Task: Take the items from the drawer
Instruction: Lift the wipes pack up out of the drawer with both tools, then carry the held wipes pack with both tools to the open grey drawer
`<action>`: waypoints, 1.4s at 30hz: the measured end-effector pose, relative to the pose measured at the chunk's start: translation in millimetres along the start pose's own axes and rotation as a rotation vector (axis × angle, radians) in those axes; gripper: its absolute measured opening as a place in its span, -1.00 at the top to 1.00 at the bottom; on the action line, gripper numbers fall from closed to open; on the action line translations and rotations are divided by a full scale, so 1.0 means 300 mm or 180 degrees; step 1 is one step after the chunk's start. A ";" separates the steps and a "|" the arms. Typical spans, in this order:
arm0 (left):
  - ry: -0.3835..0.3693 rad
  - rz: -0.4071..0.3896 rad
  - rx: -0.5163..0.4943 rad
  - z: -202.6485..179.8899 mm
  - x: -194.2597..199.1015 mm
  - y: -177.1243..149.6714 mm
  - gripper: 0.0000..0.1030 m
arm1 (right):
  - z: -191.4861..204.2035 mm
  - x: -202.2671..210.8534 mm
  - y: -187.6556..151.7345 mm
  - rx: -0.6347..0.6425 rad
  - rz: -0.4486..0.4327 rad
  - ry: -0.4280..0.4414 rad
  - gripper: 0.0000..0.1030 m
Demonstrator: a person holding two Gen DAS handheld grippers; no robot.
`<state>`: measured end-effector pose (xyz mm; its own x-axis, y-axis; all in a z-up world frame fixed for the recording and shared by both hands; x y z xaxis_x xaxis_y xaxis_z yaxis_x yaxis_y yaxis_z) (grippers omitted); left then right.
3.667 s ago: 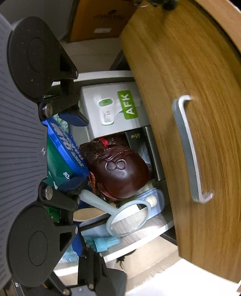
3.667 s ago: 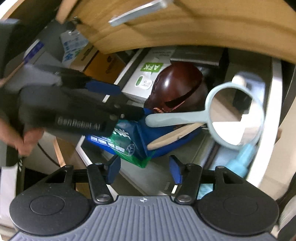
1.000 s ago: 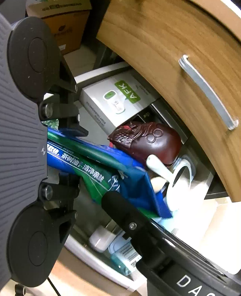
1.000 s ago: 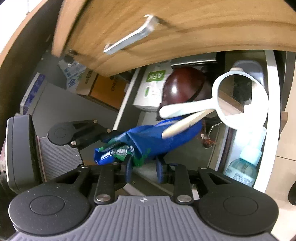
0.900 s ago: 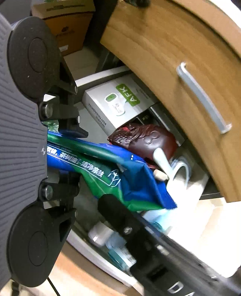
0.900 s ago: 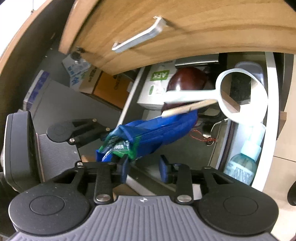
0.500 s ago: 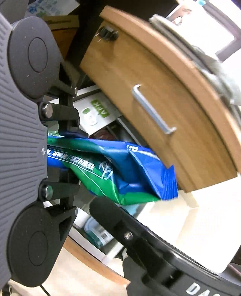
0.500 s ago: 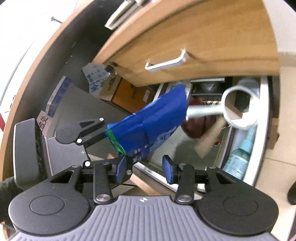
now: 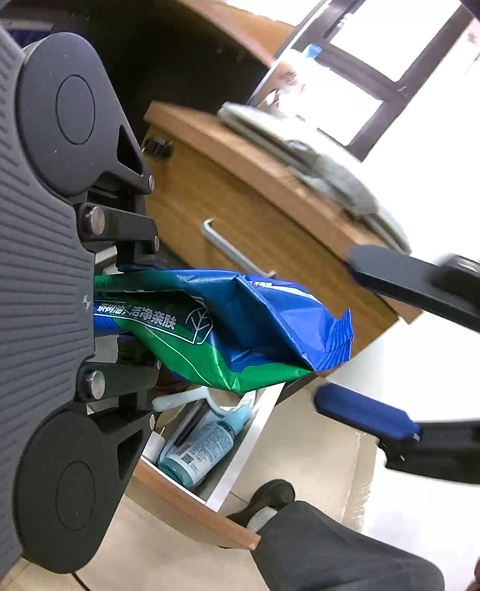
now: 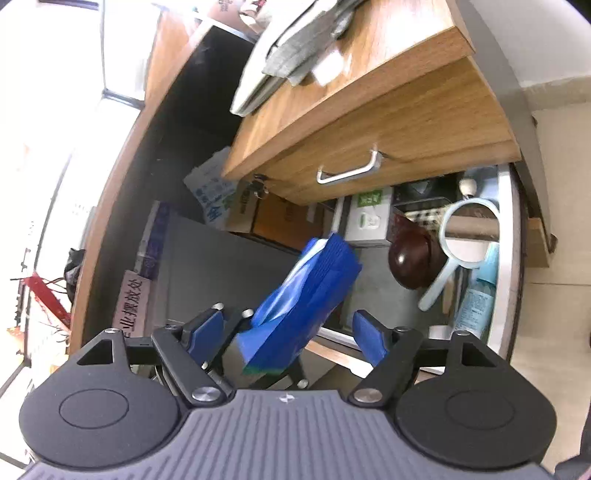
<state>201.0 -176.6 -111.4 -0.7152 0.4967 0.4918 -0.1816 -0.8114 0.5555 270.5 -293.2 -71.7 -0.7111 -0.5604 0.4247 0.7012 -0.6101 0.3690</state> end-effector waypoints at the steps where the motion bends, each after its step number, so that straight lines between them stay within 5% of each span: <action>1: 0.0041 -0.0013 -0.0041 0.000 0.014 0.007 0.40 | -0.002 -0.005 -0.007 -0.0014 0.0004 -0.0036 -0.60; 18: 0.0438 -0.0005 -0.0223 -0.054 0.296 0.103 0.39 | 0.086 0.008 -0.158 -0.0274 0.0273 0.0058 -0.54; 21: 0.0443 -0.0006 -0.0164 -0.072 0.348 0.116 0.39 | 0.110 0.023 -0.194 -0.0340 0.0350 0.0153 -0.27; 22: 0.0436 -0.0004 -0.0146 -0.079 0.365 0.119 0.39 | 0.121 0.028 -0.207 -0.0369 0.0373 0.0192 -0.01; 27: 0.0529 -0.0016 -0.0071 -0.085 0.458 0.116 0.29 | 0.182 0.064 -0.265 -0.0383 0.0380 0.0304 0.17; 31: 0.0728 -0.0016 0.0035 -0.057 0.551 0.108 -0.06 | 0.240 0.084 -0.305 -0.0474 0.0414 0.0429 0.26; 42: 0.0918 0.0030 0.1101 0.103 0.801 0.018 -0.28 | 0.417 0.069 -0.377 -0.0726 0.0570 0.0756 0.30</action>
<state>48.9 -52.0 30.4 -0.8835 0.3437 0.3182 0.0272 -0.6406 0.7674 183.1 -165.7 -1.1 -0.5894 -0.7674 0.2523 0.8048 -0.5849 0.1011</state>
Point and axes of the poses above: each gripper's, at about its wrist camera, not at the fingertips, and x roughly against the way its jaws point, z to its left, y to its top, the point moved 9 cm from there along -x, roughly the way its jaws point, and after that the axes turned 8 degrees about -z, right-handed, at the moved point
